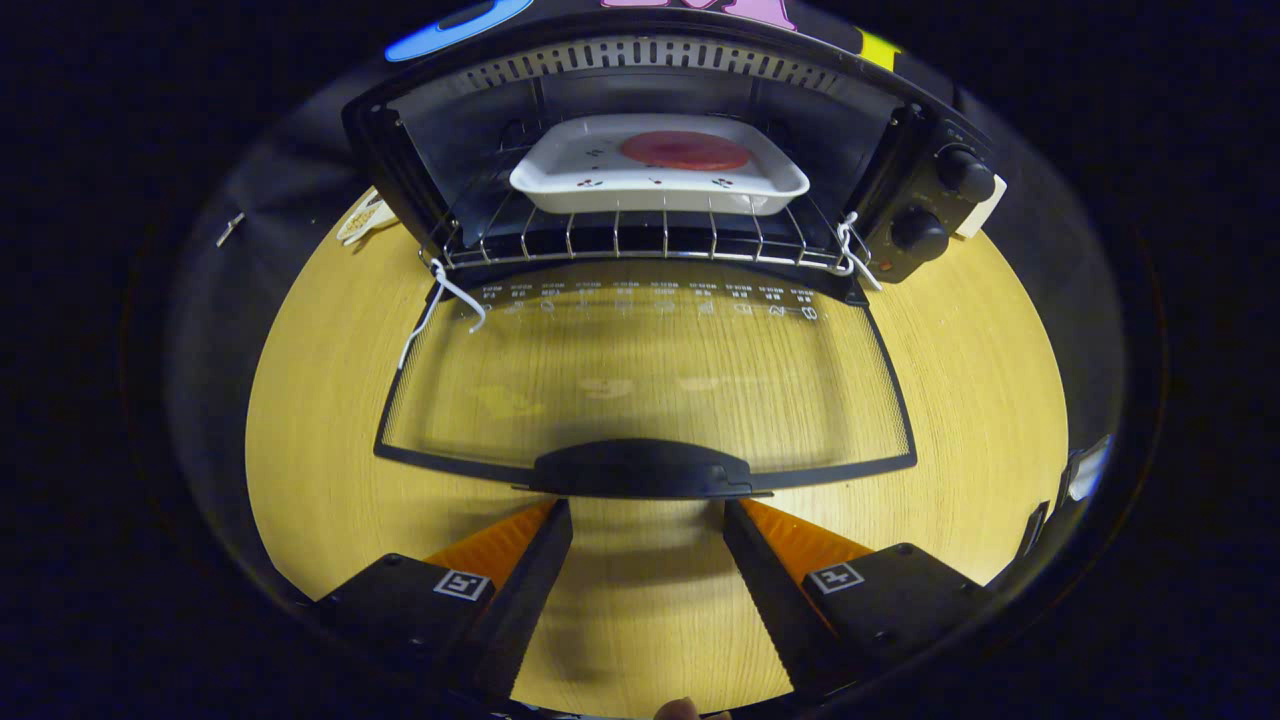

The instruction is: Open the toaster oven, put the food inside, and close the toaster oven door.

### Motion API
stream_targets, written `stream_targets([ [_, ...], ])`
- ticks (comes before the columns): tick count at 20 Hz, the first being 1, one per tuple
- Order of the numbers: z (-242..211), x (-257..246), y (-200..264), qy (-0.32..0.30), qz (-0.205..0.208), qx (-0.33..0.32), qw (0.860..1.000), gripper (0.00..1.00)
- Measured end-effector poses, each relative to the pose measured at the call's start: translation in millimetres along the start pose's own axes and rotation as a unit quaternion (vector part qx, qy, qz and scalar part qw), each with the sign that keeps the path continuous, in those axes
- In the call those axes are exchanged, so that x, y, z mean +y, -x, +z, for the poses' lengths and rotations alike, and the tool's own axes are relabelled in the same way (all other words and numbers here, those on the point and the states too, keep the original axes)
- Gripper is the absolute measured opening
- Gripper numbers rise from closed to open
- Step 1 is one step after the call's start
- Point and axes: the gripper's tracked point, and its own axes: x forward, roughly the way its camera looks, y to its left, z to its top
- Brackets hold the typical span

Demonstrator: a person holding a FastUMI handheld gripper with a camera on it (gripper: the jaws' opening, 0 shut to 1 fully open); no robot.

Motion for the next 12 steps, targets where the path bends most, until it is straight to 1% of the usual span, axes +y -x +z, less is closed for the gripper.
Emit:
stream_targets([
  [1, 1.9, 0.4, -5.2, -0.009, -0.007, -0.002, 1.0, 1.0],
  [3, 0.9, 0.6, -1.1, -0.009, -0.008, -0.004, 1.0, 0.99],
  [9, 6.5, 0.2, 21.9, -0.006, 0.018, -0.05, 0.999, 0.99],
  [12, 11.5, 0.5, 36.5, -0.017, 0.032, -0.072, 0.997, 0.99],
])
